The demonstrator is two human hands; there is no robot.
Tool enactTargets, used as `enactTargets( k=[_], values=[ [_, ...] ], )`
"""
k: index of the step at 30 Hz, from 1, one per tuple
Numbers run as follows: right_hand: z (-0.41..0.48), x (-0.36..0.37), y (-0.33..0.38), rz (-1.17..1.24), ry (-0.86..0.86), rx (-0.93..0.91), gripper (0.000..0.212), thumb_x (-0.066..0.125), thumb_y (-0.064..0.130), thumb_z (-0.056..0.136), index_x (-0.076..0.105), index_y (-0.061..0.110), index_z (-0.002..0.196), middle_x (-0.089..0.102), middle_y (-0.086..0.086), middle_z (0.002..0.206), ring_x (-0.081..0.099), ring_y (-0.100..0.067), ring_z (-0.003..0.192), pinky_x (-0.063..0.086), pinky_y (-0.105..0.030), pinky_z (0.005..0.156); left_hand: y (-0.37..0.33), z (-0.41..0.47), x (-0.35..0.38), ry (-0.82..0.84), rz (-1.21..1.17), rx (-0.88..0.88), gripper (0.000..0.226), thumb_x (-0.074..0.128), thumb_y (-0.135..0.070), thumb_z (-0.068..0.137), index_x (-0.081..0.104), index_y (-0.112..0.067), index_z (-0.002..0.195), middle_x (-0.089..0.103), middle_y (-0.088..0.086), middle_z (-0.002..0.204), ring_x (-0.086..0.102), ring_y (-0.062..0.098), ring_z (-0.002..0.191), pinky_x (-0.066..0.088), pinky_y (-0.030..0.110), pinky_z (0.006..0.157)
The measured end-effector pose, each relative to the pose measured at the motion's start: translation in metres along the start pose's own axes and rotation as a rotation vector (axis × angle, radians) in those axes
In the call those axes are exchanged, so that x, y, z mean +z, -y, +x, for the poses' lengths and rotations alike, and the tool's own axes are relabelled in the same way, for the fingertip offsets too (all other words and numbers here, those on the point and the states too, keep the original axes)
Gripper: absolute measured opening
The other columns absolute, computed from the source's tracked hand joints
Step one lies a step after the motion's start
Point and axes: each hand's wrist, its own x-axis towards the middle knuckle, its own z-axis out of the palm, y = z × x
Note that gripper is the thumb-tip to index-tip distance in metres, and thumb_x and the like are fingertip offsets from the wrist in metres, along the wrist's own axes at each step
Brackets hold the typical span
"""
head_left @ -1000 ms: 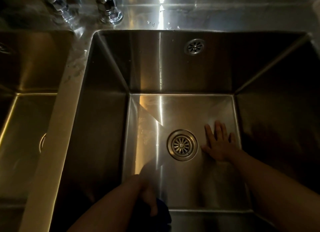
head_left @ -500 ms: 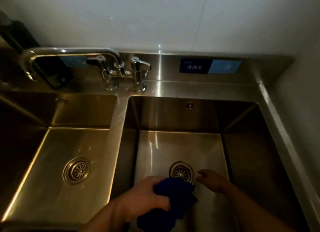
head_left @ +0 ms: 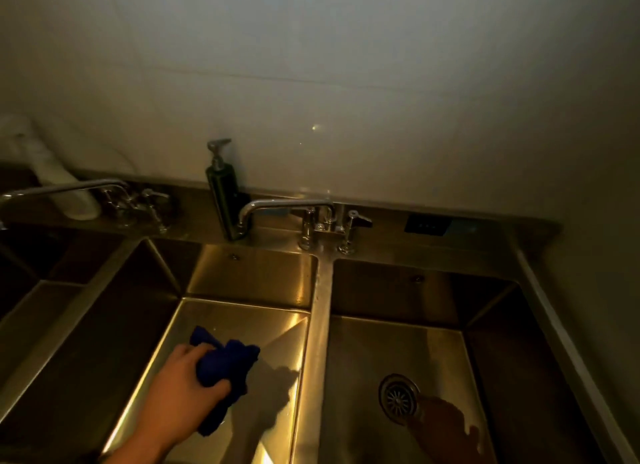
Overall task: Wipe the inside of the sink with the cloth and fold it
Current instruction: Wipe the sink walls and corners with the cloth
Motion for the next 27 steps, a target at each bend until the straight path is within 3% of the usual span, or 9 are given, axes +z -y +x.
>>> enactTargets(
  k=[3, 7, 10, 13, 19, 27],
  values=[
    [-0.025, -0.01, 0.033, 0.012, -0.087, -0.033, 0.051, 0.044, 0.054, 0.091, 0.033, 0.045, 0.14, 0.032, 0.008, 0.15, 0.026, -0.017, 0.14, 0.017, -0.049, 0.114, 0.014, -0.01, -0.009, -0.039, 0.028, 0.017, 0.035, 0.077, -0.027, 0.07, 0.054, -0.04, 0.094, 0.047, -0.012, 0.101, 0.056, 0.005, 0.082, 0.046, 0.029, 0.078],
    [-0.044, -0.02, 0.068, -0.031, -0.122, -0.232, 0.055, 0.04, 0.047, 0.095, 0.027, 0.034, 0.148, 0.028, 0.001, 0.156, 0.023, -0.023, 0.144, 0.016, -0.041, 0.117, 0.03, -0.025, -0.018, -0.094, 0.037, 0.017, 0.035, 0.075, -0.025, 0.074, 0.056, -0.035, 0.102, 0.047, -0.01, 0.102, 0.056, 0.007, 0.083, 0.047, 0.03, 0.08],
    [-0.067, -0.023, 0.09, -0.004, -0.143, -0.301, 0.053, 0.04, 0.044, 0.098, 0.026, 0.034, 0.148, 0.022, 0.002, 0.157, 0.014, -0.024, 0.147, 0.007, -0.046, 0.118, 0.043, -0.035, -0.026, -0.123, 0.049, 0.037, 0.034, 0.074, -0.026, 0.074, 0.057, -0.034, 0.103, 0.046, -0.008, 0.102, 0.055, 0.008, 0.084, 0.048, 0.031, 0.081],
    [-0.088, -0.02, 0.109, -0.002, -0.135, -0.291, 0.052, 0.038, 0.045, 0.098, 0.026, 0.036, 0.148, 0.018, 0.003, 0.159, 0.008, -0.025, 0.148, 0.005, -0.056, 0.117, 0.059, -0.038, -0.039, -0.139, 0.047, 0.046, 0.032, 0.073, -0.027, 0.075, 0.059, -0.032, 0.103, 0.046, -0.006, 0.102, 0.054, 0.008, 0.083, 0.046, 0.03, 0.078],
    [-0.12, 0.01, 0.162, -0.003, -0.178, -0.251, 0.049, 0.043, 0.045, 0.094, 0.036, 0.036, 0.142, 0.025, 0.001, 0.156, 0.012, -0.026, 0.146, 0.007, -0.056, 0.117, 0.103, -0.029, -0.075, -0.11, 0.024, 0.102, 0.032, 0.073, -0.029, 0.071, 0.061, -0.035, 0.1, 0.048, -0.006, 0.102, 0.056, 0.012, 0.086, 0.046, 0.031, 0.08],
    [-0.169, 0.072, 0.269, 0.073, -0.18, -0.151, 0.054, 0.044, 0.046, 0.094, 0.029, 0.04, 0.146, 0.021, 0.004, 0.158, 0.008, -0.025, 0.148, 0.005, -0.059, 0.116, 0.185, -0.01, -0.154, -0.12, 0.12, 0.232, 0.032, 0.07, -0.036, 0.067, 0.059, -0.036, 0.098, 0.045, -0.006, 0.1, 0.052, 0.018, 0.092, 0.045, 0.034, 0.083]
  ],
)
